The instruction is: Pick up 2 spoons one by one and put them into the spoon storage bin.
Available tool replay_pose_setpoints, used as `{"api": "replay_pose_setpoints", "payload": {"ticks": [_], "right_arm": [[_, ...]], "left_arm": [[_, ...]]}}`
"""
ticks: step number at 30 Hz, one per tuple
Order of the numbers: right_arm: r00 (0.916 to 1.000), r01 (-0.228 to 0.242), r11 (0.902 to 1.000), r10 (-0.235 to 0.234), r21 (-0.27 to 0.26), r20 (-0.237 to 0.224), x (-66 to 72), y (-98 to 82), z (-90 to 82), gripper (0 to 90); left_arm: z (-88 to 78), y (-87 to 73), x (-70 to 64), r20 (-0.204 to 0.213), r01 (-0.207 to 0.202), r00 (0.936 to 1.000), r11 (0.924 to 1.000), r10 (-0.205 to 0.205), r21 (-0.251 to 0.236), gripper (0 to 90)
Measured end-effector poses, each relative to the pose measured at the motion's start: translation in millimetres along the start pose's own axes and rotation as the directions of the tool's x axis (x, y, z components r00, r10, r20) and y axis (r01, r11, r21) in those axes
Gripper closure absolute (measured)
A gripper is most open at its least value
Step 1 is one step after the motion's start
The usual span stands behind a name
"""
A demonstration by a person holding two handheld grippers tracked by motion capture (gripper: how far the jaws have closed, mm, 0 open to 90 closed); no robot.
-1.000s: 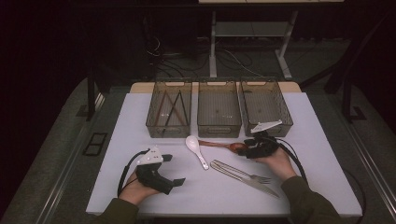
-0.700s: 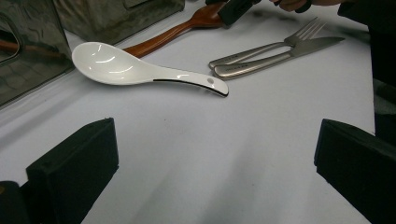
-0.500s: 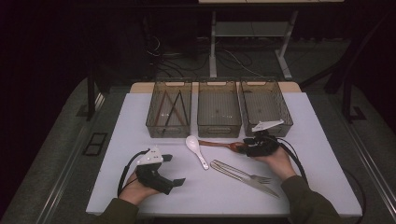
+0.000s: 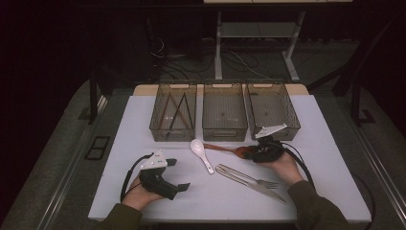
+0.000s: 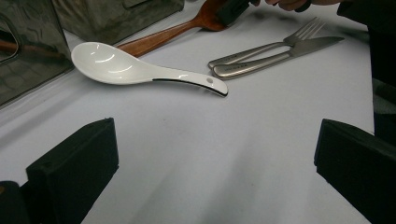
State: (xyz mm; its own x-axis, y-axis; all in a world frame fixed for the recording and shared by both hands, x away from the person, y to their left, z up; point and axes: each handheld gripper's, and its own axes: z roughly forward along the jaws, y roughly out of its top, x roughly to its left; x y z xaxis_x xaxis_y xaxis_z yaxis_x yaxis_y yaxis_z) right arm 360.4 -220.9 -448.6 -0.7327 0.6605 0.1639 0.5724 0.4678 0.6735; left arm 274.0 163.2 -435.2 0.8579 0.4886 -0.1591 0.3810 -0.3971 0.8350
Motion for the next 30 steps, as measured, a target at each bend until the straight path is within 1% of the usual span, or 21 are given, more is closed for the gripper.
{"api": "replay_pose_setpoints", "payload": {"ticks": [5,11,15,19,22,30], "right_arm": [[0.9997,0.019,0.9998,-0.019,0.010,-0.016,3.5,0.1,0.5,67.8],[0.9993,0.024,0.9996,-0.024,0.015,-0.028,4.7,0.2,0.7,72.4],[0.9992,0.039,0.9991,-0.039,0.018,-0.008,5.5,0.0,1.0,76.4],[0.9992,0.041,0.9990,-0.041,0.019,-0.003,5.6,0.1,1.0,77.9],[0.9992,0.039,0.9990,-0.039,0.021,0.000,6.3,0.4,0.9,78.2],[0.9984,0.054,0.9982,-0.054,0.025,0.016,7.9,0.9,0.7,79.1]], "left_arm": [[0.3,-0.1,-0.1,0.000,0.000,1.0000,1.0000,0.000,-0.003,0.0],[0.3,-0.1,-0.2,0.000,-0.001,1.0000,1.0000,0.001,-0.002,0.0],[0.3,-0.1,-0.2,0.000,-0.001,1.0000,1.0000,0.001,-0.002,0.0],[0.4,-0.1,-0.2,0.001,-0.001,1.0000,1.0000,0.001,-0.002,0.0],[0.3,-0.2,-0.2,0.000,-0.001,1.0000,1.0000,0.001,-0.002,0.0],[0.4,-0.2,-0.1,0.001,-0.001,1.0000,1.0000,0.001,-0.001,0.0]]}}
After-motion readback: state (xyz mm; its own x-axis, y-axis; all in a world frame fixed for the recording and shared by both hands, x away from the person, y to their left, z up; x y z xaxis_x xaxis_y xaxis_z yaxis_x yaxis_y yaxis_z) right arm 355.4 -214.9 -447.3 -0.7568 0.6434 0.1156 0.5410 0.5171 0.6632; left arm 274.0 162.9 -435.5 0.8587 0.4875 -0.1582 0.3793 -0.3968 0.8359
